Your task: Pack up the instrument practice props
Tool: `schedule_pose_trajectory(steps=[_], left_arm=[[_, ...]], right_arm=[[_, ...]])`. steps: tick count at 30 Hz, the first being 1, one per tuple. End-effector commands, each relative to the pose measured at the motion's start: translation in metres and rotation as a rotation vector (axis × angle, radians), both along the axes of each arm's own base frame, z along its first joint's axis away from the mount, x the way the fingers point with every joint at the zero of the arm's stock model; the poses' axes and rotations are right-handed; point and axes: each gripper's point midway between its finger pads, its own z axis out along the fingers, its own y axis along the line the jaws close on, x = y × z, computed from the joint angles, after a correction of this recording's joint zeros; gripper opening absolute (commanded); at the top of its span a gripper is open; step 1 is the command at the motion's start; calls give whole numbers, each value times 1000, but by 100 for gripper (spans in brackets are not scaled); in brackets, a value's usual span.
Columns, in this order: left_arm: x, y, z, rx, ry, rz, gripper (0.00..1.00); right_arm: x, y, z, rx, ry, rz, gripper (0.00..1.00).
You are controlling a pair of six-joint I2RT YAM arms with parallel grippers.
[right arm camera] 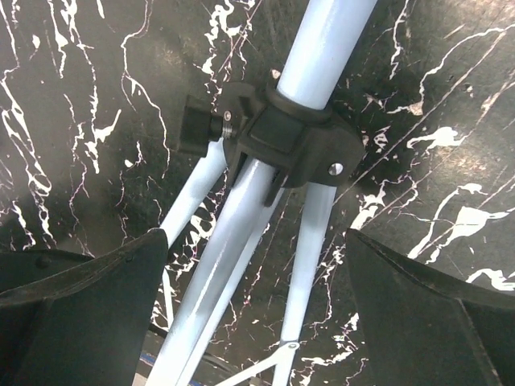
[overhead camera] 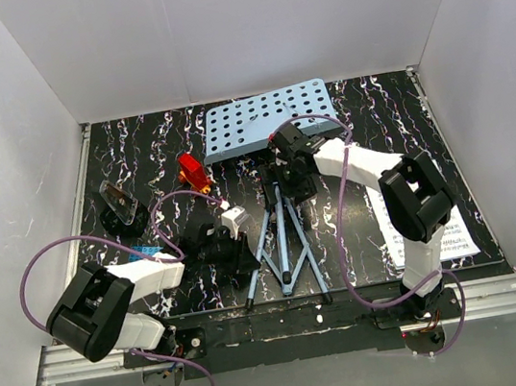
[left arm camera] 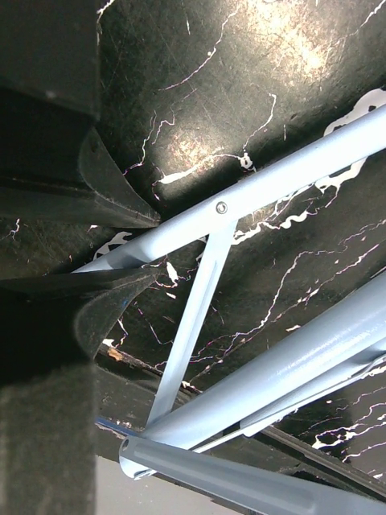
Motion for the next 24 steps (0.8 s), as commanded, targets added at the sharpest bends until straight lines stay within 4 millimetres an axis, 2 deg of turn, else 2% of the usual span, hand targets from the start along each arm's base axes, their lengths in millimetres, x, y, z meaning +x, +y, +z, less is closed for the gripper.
schedule_pose_trajectory(steps=[1, 9, 12, 15, 16, 18, 21, 22, 24], left_arm=[[-6, -13, 18, -52, -68, -95, 23], [-20, -17, 19, -57, -77, -148, 22], [-22, -16, 19, -59, -72, -150, 22], [-22, -16, 19, -60, -75, -143, 24], [-23, -15, 19, -59, -75, -141, 26], [-21, -15, 19, -56, -82, -135, 38], [-16, -15, 22, -55, -104, -123, 57], [-13, -16, 24, -56, -111, -118, 60], [-9, -16, 29, -60, -118, -108, 65]], right_arm=[[8, 17, 2, 13, -17, -33, 98], [6, 25, -33, -43, 20, -57, 97], [10, 21, -45, -93, 14, -65, 91], [11, 13, -52, -146, 11, -83, 78], [8, 10, -54, -158, 17, -84, 75], [-1, 4, -55, -174, 36, -83, 71], [-9, -14, -56, -245, 11, -98, 61], [-13, -17, -55, -247, 14, -102, 59], [-14, -18, -51, -236, 5, -103, 48]])
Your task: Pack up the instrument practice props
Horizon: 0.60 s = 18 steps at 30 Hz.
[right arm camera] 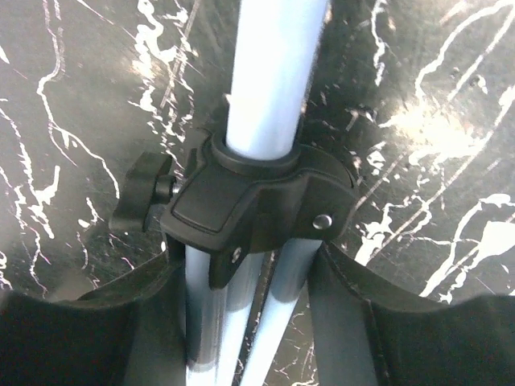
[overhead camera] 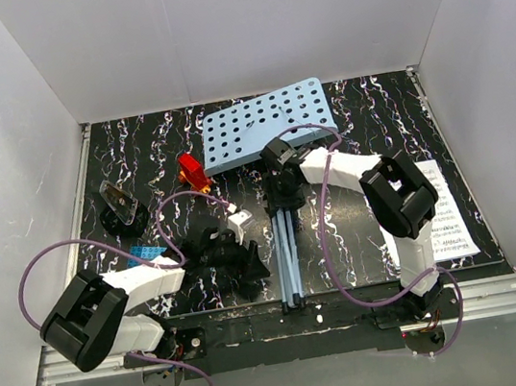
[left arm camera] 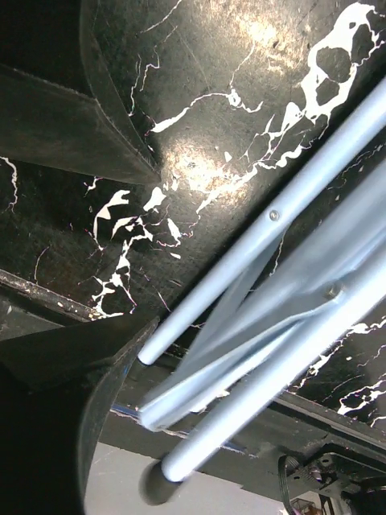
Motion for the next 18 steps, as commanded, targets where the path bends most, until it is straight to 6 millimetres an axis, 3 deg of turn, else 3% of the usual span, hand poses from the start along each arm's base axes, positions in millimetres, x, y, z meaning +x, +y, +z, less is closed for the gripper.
schedule_pose_trajectory(steps=[1, 3, 7, 8, 12, 16, 18], left_arm=[[8, -5, 22, -47, -60, -13, 66], [13, -3, 28, -52, -64, 1, 68], [29, 2, 43, -64, -74, 52, 69], [34, 3, 48, -68, -78, 62, 69], [43, -1, 68, -103, -98, 51, 71], [54, -4, 93, -150, -142, 34, 76], [70, -1, 107, -158, -186, 60, 90]], right_arm=[[-13, -26, -5, -103, -15, 17, 27], [-10, -22, -3, -92, -25, 20, 2], [-8, -12, 0, -54, -16, 32, 1], [-8, -10, 1, -43, -15, 35, 7], [-12, -2, 17, 24, -1, 43, 84], [-5, -2, 58, 128, -48, 73, 86], [-1, -9, 83, 160, -105, 115, 87]])
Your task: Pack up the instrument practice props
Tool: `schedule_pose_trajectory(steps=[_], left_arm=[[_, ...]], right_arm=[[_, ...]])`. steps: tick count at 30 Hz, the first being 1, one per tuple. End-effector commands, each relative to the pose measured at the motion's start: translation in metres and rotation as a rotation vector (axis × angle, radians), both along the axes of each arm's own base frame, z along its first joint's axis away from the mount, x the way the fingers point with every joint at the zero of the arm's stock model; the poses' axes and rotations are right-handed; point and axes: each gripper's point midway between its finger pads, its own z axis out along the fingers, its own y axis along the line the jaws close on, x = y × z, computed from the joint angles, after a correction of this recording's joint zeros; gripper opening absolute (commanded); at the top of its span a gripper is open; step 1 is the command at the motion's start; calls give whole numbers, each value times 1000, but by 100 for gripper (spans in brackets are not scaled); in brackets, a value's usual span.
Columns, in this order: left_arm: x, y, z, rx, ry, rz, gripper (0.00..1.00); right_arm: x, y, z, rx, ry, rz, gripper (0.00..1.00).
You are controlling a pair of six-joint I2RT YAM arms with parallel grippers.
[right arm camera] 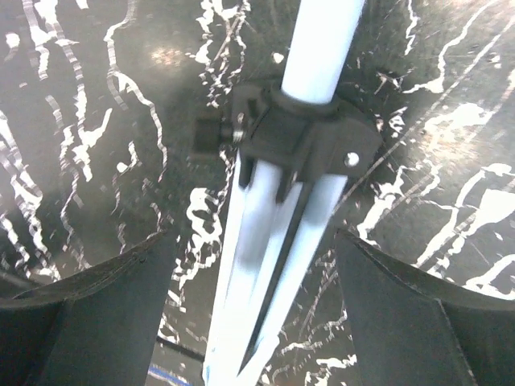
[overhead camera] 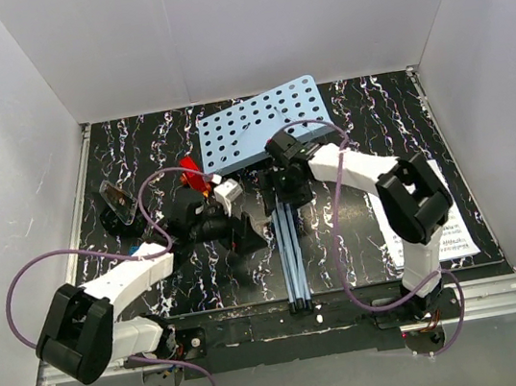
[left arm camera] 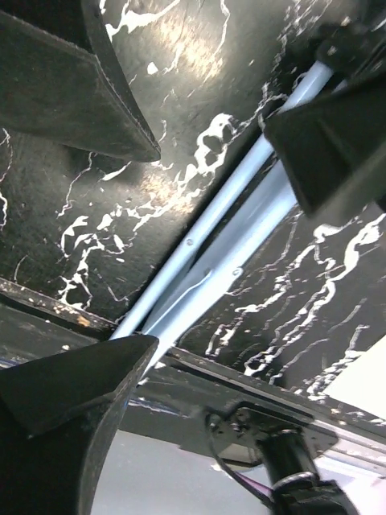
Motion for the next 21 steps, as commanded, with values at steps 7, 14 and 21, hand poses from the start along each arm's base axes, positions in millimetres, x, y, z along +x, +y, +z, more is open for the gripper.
schedule_pose_trajectory(steps=[7, 14, 21], left_arm=[[82, 29, 97, 8, -291, 122, 98], [129, 88, 146, -22, -200, 378, 98], [135, 114, 139, 5, -128, 464, 98]], right_arm=[[13, -68, 134, 161, -220, 46, 89], [17, -173, 183, -163, -302, -161, 92], [7, -182, 197, -140, -400, -170, 93]])
